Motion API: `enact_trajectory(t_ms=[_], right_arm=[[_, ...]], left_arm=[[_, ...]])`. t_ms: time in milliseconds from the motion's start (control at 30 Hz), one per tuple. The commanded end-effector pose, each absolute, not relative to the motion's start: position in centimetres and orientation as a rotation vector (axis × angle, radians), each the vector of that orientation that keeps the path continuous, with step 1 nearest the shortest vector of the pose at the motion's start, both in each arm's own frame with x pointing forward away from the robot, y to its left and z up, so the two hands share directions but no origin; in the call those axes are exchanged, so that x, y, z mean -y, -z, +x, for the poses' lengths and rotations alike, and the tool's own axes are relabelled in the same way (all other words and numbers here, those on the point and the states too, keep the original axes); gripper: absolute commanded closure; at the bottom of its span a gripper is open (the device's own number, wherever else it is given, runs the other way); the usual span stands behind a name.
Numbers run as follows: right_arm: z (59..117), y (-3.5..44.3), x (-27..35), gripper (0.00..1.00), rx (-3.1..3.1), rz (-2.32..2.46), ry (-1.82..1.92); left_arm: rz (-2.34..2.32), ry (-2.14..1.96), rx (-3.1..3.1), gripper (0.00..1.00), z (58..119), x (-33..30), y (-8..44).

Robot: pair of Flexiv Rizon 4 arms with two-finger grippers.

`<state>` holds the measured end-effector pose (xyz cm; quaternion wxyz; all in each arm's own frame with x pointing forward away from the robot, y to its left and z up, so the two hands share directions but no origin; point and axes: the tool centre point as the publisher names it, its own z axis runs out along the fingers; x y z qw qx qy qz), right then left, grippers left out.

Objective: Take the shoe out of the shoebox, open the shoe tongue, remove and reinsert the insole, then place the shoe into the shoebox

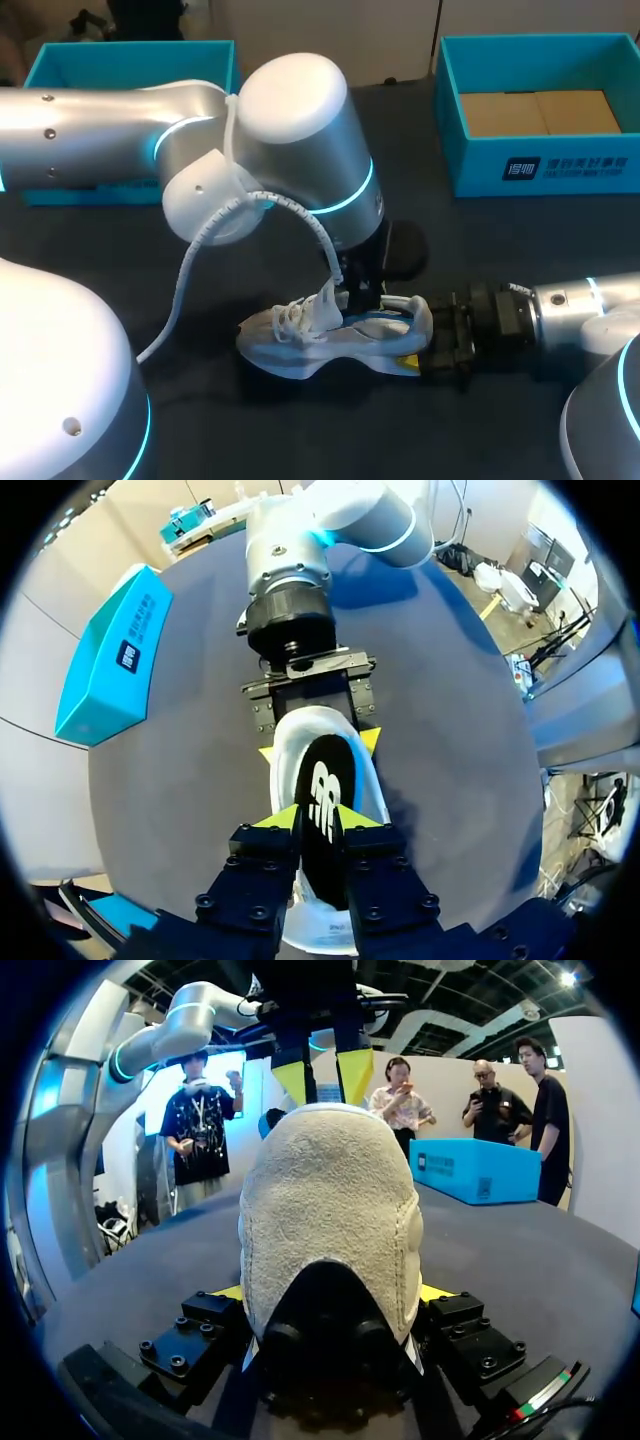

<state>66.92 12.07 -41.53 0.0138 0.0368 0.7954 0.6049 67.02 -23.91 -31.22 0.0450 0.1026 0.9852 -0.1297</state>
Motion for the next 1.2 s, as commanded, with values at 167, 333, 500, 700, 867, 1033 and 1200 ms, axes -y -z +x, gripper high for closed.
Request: enact_trajectory(t_ms=[167,333,500,700,867,1033,1200], right_arm=[[66.9,41.4,-12.1,1.0,-2.48,0.115,-1.878],[66.9,41.4,-12.1,1.0,-2.48,0.115,-1.878],[66.9,41.4,-12.1,1.0,-2.48,0.115,-1.878],[66.9,41.4,-12.1,1.0,-2.48,0.115,-1.878],[66.9,41.4,-12.1,1.0,-2.48,0.115,-1.878],[66.9,41.4,-12.1,1.0,-2.48,0.115,-1.878],[66.9,41.4,-12.1,1.0,-2.48,0.115,-1.878]], left_arm=[[0.324,0.364,-3.029,0.78,67.3,24.8,32.2],[0.328,0.349,-3.035,0.93,67.5,25.0,32.5],[0.32,0.352,-3.043,1.0,67.7,25.1,32.6],[0.32,0.366,-3.033,1.0,67.5,24.6,31.7],[0.327,0.372,-3.02,1.0,67.4,24.3,31.1],[0.329,0.379,-3.017,1.0,67.3,23.9,30.7],[0.337,0.384,-3.024,1.0,67.4,23.7,30.6]])
